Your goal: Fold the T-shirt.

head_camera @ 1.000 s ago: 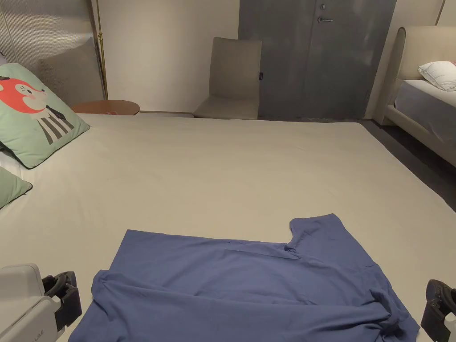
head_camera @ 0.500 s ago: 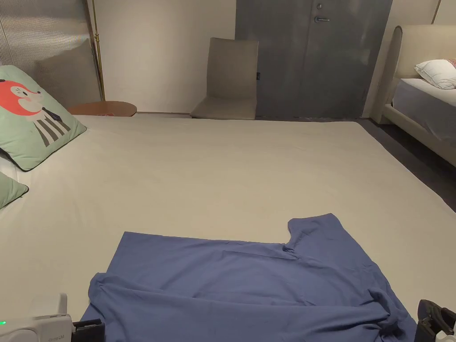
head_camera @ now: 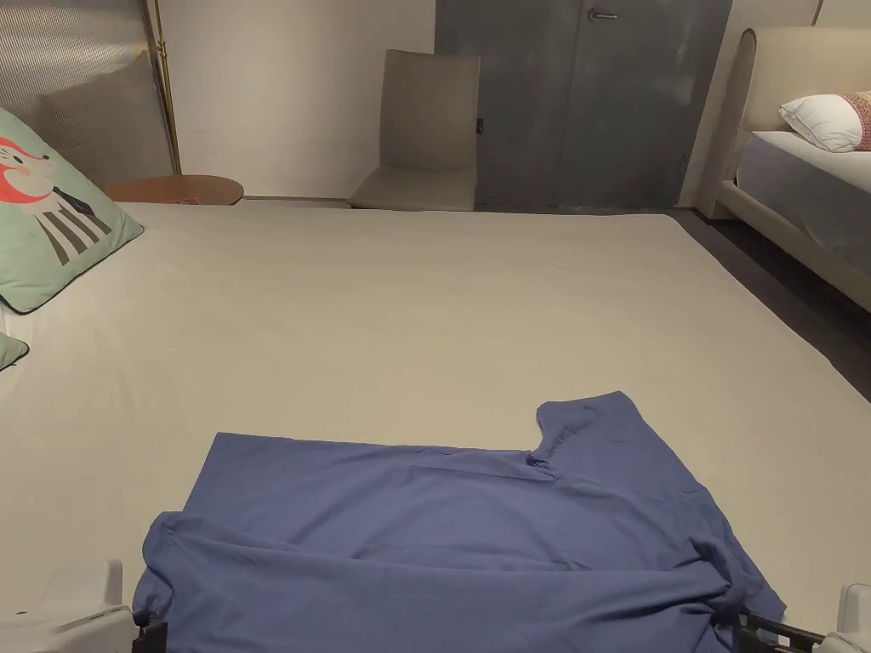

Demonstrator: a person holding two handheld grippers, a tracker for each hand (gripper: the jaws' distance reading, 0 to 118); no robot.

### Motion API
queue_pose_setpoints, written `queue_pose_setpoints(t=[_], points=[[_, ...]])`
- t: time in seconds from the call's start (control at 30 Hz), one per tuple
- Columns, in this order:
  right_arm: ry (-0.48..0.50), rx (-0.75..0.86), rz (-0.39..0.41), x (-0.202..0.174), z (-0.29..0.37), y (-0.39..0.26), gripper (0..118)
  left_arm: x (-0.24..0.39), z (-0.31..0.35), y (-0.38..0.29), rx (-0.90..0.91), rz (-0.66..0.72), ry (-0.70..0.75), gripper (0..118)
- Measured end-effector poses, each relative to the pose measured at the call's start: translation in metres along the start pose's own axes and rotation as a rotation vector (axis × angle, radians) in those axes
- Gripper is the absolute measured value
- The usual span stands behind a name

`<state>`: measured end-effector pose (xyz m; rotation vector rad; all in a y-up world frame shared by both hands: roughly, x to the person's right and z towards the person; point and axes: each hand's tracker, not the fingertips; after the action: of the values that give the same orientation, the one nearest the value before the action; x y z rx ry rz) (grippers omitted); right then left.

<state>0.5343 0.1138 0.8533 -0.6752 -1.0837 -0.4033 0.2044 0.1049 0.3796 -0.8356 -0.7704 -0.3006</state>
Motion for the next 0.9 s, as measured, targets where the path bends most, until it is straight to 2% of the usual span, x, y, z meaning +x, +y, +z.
queue_pose_setpoints(t=[0.07,0.13,0.2,0.33,0.37,0.4,0.47,0.57,0.7,0.9], points=[[-0.017,-0.048,0.010,0.006,-0.017,-0.002,105,-0.002,0.004,0.001,0.006,0.018,-0.019,7],[-0.025,-0.113,0.017,0.005,-0.033,-0.001,103,-0.001,0.006,0.001,0.004,0.026,-0.019,7],[-0.003,-0.113,0.022,0.001,-0.040,-0.002,88,0.000,0.006,0.001,0.006,0.023,-0.015,7],[0.057,-0.129,0.038,-0.008,-0.044,0.000,48,0.003,0.006,0.000,0.000,0.022,-0.010,7],[0.062,-0.120,0.042,-0.008,-0.042,0.001,23,0.003,0.006,0.000,-0.001,0.024,-0.008,7],[0.080,-0.108,0.044,-0.007,-0.039,0.002,8,0.002,0.005,0.000,-0.002,0.029,-0.008,7],[0.024,-0.064,0.094,-0.008,-0.030,0.004,7,0.001,0.008,0.000,-0.004,0.031,-0.010,7],[0.065,-0.051,0.091,0.001,-0.016,0.007,6,-0.003,0.016,0.004,-0.004,0.038,-0.017,7],[0.090,-0.009,0.020,0.016,0.011,0.015,6,-0.008,0.036,0.008,0.022,0.062,-0.033,7],[0.104,0.010,-0.031,0.028,0.049,0.012,6,-0.022,0.067,-0.008,0.026,0.108,-0.031,7]])
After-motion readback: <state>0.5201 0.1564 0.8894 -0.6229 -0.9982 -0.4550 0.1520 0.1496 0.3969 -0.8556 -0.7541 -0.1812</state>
